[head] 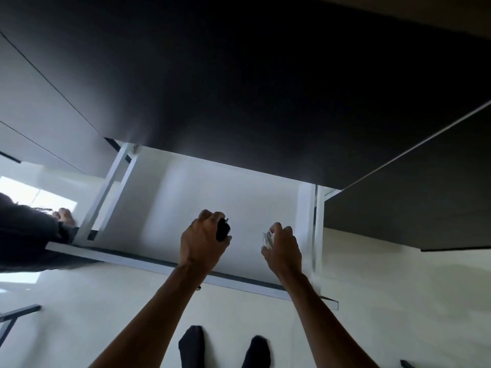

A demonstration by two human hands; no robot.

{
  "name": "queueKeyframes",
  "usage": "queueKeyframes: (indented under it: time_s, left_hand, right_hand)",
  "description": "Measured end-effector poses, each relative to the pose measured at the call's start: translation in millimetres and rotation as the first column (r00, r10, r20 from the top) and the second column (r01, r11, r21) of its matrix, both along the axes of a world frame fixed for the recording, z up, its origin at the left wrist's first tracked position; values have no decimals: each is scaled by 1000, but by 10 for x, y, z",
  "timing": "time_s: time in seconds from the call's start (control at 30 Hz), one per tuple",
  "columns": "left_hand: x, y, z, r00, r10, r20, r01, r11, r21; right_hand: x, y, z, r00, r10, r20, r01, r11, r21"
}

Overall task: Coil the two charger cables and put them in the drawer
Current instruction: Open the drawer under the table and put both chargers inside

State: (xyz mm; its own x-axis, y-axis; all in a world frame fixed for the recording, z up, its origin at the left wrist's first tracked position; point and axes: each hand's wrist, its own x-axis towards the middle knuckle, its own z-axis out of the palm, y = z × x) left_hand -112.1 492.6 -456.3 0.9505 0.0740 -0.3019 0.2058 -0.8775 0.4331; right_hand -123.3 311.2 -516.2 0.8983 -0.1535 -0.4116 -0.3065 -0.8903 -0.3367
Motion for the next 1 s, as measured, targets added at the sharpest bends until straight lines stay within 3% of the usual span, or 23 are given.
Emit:
queueKeyframes:
  time_s: [0.27, 0.57, 0.83, 1.0]
  left_hand:
    - [-9, 72, -337, 998, -36, -44, 36, 999, 5]
    - [-48, 40, -558, 994, -54, -95, 54, 999, -3]
    - [36, -133, -767, 989, -70, -131, 66, 997, -30]
    - [62, -163, -927, 981, -83, -175, 77, 996, -43]
  right_hand:
    - [100, 35, -407, 996, 86, -9, -87, 992, -93]
    - [52, -1, -431, 995, 77, -62, -79, 996, -36]
    - [-123, -112, -202, 1000, -14, 6, 13, 998, 54]
    - [-474, -169, 71, 982, -90, 169, 65, 987, 144]
